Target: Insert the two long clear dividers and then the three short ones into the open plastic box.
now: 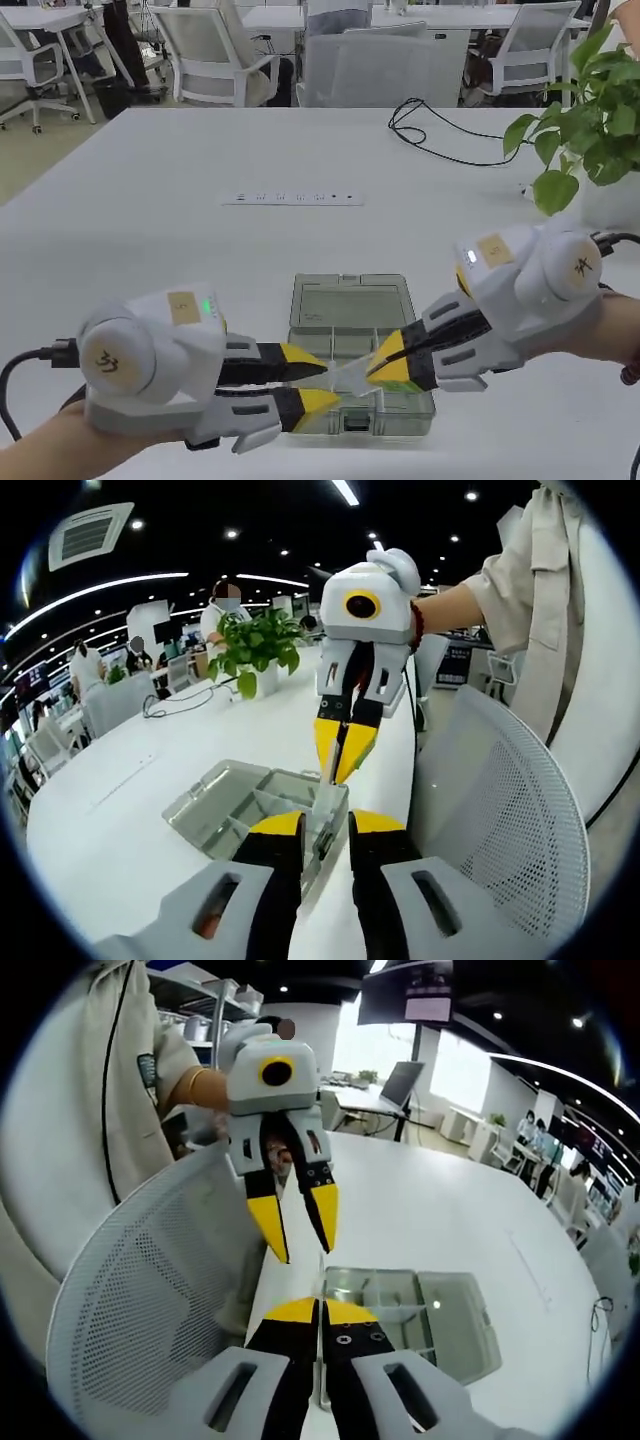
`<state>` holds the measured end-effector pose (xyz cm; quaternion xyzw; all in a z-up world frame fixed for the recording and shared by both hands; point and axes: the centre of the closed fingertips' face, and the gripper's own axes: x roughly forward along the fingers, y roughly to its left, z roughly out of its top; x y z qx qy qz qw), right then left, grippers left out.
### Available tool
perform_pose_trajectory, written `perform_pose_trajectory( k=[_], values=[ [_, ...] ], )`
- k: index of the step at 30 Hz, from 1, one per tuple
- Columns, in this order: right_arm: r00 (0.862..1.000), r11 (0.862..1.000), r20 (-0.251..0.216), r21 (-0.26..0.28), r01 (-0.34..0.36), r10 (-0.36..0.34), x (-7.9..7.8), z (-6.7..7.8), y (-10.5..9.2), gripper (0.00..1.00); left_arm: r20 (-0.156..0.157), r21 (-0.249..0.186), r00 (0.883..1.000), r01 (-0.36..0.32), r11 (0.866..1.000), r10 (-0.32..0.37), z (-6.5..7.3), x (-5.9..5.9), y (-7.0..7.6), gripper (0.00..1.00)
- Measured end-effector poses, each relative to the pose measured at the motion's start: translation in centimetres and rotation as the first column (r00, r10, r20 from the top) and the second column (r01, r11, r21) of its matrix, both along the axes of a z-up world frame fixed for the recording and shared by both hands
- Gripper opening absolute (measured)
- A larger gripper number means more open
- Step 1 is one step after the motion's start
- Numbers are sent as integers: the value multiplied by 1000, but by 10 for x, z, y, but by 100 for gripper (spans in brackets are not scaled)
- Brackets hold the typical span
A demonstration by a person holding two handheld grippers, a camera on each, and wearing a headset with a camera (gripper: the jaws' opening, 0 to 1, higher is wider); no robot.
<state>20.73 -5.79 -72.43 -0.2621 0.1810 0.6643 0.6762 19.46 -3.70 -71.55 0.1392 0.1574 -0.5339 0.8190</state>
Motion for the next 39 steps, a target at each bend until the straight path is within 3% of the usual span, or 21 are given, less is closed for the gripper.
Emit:
perform_pose_trajectory(
  k=[3, 9, 14, 24, 31, 39],
  values=[
    [999, 999, 0, -2, 39, -39, 8, -1, -3, 2, -9, -31, 999, -39, 999, 39, 2, 3, 3, 20],
    [993, 993, 25, -22, 118, -118, 27, -5, -10, 2, -61, -113, 990, -131, 985, 125, 5, 8, 8, 26],
    [984, 984, 36, -48, 174, -172, 39, -10, -14, 2, -79, -140, 981, -186, 973, 176, 3, 12, 13, 31],
    [974, 971, 46, -77, 226, -223, 54, -21, -18, 2, -86, -140, 968, -244, 960, 234, -4, 13, 17, 42],
    [970, 966, 30, -89, 244, -243, 59, -29, -18, 2, -81, -130, 964, -261, 957, 252, -5, 14, 17, 47],
    [966, 960, 10, -110, 257, -258, 63, -39, -22, 2, -96, -130, 960, -276, 952, 265, -6, 15, 19, 52]
  ],
)
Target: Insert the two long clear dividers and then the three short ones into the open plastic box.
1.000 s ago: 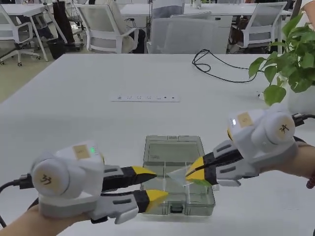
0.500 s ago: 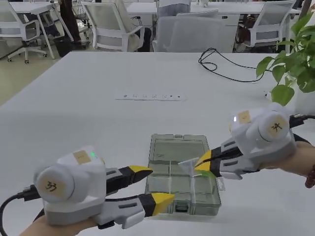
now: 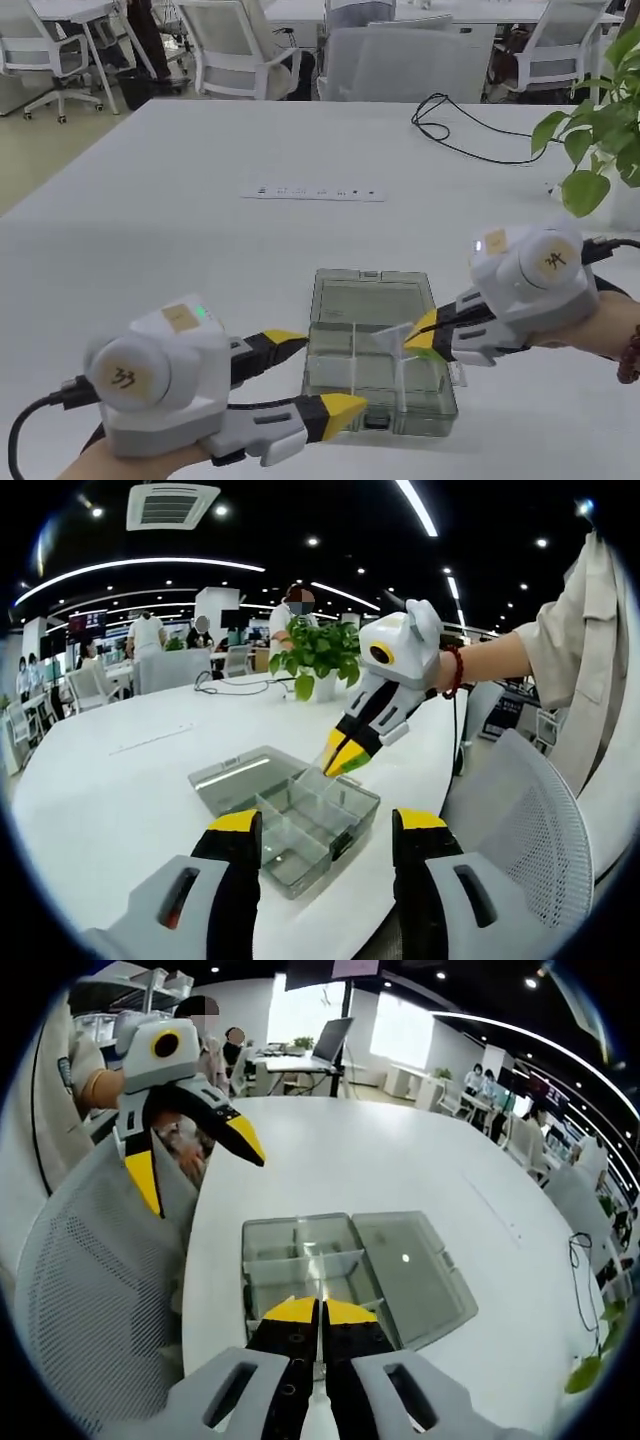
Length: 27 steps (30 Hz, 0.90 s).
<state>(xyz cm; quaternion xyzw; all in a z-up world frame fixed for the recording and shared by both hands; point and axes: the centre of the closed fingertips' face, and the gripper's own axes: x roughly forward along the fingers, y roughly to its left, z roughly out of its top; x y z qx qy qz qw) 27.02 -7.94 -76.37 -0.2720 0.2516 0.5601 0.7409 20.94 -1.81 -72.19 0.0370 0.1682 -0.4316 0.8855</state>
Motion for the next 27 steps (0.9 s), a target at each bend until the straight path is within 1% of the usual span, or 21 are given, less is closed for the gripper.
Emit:
perform_pose_trajectory(
  k=[6, 9, 12, 16, 17, 19, 21, 22, 27],
  values=[
    [1000, 1000, -18, -3, 1, -1, -1, -2, 1, 2, -2, -4, 1000, -6, 1000, 6, 0, 0, 2, 52],
    [1000, 1000, -27, -8, 4, -4, 0, -2, 3, 2, -1, 2, 1000, -3, 1000, 3, 0, 0, 2, 51],
    [999, 1000, -46, -31, 5, -6, 1, -2, 5, 2, 2, 2, 1000, -3, 1000, 3, 0, 0, 2, 51],
    [998, 996, -58, -86, -3, -2, 2, -4, 7, 2, 8, 7, 1000, -5, 1000, 5, 1, 0, 2, 51],
    [998, 996, -65, -93, -8, 2, 1, -3, 9, 2, 9, 9, 1000, -5, 1000, 5, 0, 0, 2, 51],
    [998, 993, -52, -118, -28, 22, 2, -4, 11, 2, 12, 11, 1000, -4, 1000, 4, 0, 0, 2, 51],
    [996, 986, -18, -144, -87, 85, 0, -5, 15, 2, 12, 12, 1000, -6, 1000, 6, 0, 0, 3, 51],
    [995, 984, -20, -150, -97, 95, -3, -6, 17, 2, 12, 14, 1000, -8, 1000, 8, 0, 0, 4, 51],
    [993, 978, -11, -168, -121, 121, -3, -8, 21, 2, 12, 23, 1000, -14, 1000, 14, -1, 0, 6, 52]
  ],
)
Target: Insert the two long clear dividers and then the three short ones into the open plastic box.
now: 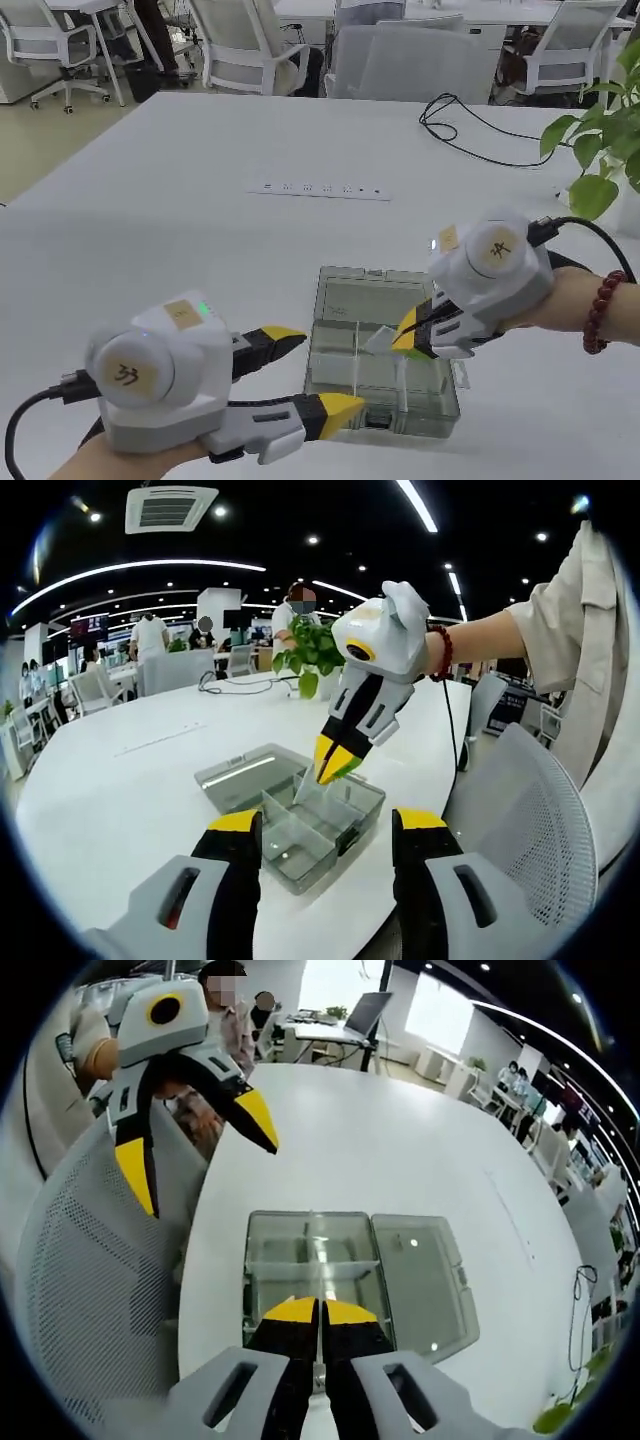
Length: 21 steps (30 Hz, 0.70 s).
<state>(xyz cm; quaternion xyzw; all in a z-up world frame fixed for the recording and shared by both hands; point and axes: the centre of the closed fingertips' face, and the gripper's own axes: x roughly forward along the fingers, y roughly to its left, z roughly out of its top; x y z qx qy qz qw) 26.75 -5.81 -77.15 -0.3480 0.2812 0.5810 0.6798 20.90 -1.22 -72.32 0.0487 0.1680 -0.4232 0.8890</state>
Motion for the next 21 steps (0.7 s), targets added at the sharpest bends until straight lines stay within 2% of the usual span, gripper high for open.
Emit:
perform_pose_trajectory(
  k=[9, 21],
  values=[
    [999, 998, 3, -26, -52, 53, -1, -4, 5, 2, 3, 6, 1000, -1, 1000, 1, 0, 1, 1, 51],
    [998, 997, -16, -32, -66, 66, 0, -6, 5, 2, 2, 6, 1000, -2, 1000, 2, -1, 4, 0, 52]
  ],
)
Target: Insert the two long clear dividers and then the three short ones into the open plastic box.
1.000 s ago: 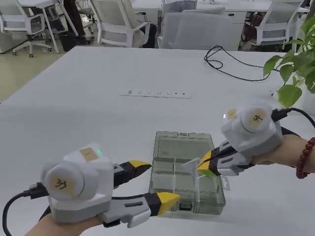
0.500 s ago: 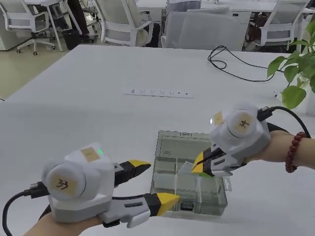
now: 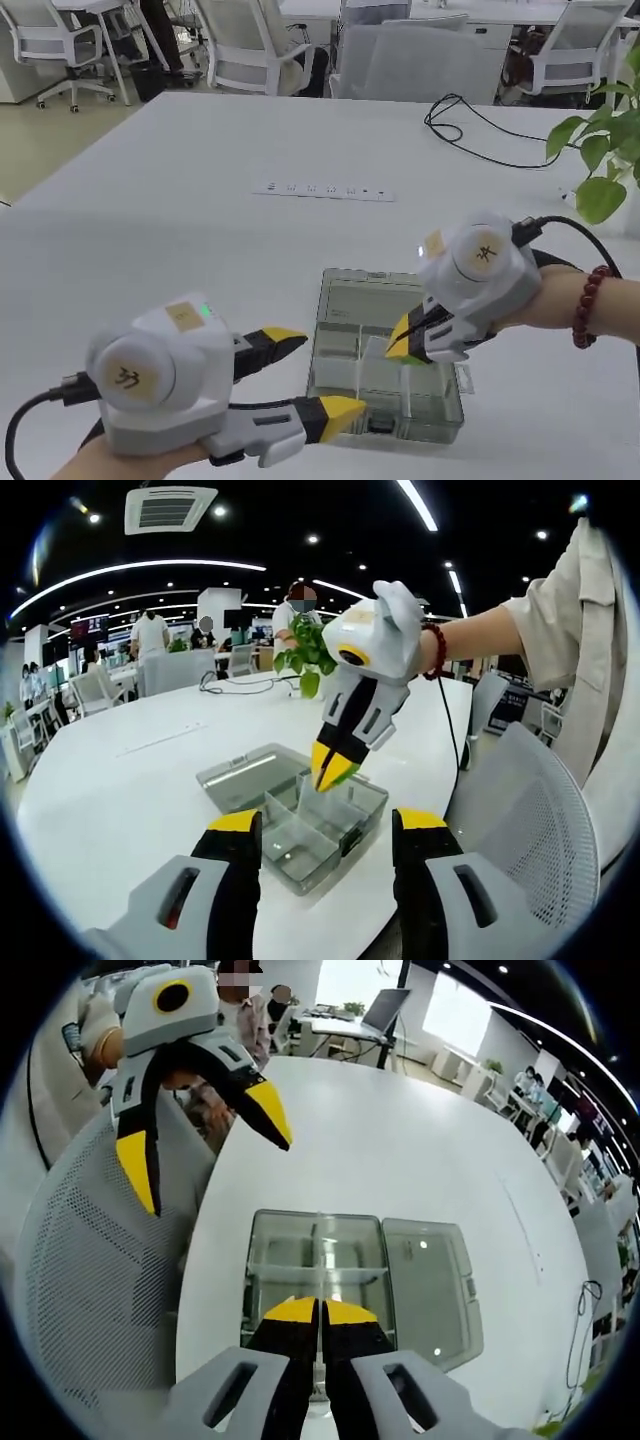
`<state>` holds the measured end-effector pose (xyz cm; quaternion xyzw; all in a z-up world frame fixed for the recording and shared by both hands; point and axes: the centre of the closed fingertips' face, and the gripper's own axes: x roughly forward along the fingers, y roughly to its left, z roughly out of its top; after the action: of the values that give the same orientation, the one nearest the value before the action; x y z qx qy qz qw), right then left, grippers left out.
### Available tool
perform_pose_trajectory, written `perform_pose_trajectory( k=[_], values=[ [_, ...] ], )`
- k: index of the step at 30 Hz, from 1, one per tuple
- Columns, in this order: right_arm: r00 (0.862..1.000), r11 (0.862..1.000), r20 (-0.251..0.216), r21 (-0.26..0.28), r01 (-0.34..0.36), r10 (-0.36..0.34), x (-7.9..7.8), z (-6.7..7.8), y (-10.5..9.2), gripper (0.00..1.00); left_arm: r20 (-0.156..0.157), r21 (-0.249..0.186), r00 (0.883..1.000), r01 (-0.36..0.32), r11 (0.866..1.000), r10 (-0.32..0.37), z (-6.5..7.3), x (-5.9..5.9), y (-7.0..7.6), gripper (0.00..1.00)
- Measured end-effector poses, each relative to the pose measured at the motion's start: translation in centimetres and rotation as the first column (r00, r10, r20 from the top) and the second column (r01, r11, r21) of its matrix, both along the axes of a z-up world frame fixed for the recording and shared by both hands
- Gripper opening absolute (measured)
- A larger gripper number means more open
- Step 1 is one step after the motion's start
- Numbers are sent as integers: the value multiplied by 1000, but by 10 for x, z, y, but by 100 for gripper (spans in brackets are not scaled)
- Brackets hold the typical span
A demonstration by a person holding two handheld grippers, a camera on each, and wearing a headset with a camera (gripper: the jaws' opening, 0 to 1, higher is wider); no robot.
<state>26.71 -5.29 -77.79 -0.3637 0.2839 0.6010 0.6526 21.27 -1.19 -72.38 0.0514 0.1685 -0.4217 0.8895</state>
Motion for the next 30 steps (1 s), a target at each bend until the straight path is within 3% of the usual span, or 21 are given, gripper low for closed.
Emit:
perform_pose_trajectory(
  k=[3, 12, 19, 30],
  values=[
    [1000, 1000, 14, -7, -20, 20, -1, 0, 0, 2, -1, 1, 1000, 0, 1000, 0, 0, 0, -1, 52],
    [1000, 1000, -8, -14, -13, 13, 1, -4, 3, 2, 1, 3, 1000, 1, 1000, -1, 1, -1, -1, 52],
    [998, 998, -56, -68, -13, 9, 3, -22, 5, 2, 3, 3, 1000, -1, 1000, 1, 1, -2, 0, 52],
    [997, 990, -82, -142, -17, 5, 4, -42, 5, 2, 4, 9, 1000, 3, 1000, -3, -1, -1, -1, 53]
  ],
)
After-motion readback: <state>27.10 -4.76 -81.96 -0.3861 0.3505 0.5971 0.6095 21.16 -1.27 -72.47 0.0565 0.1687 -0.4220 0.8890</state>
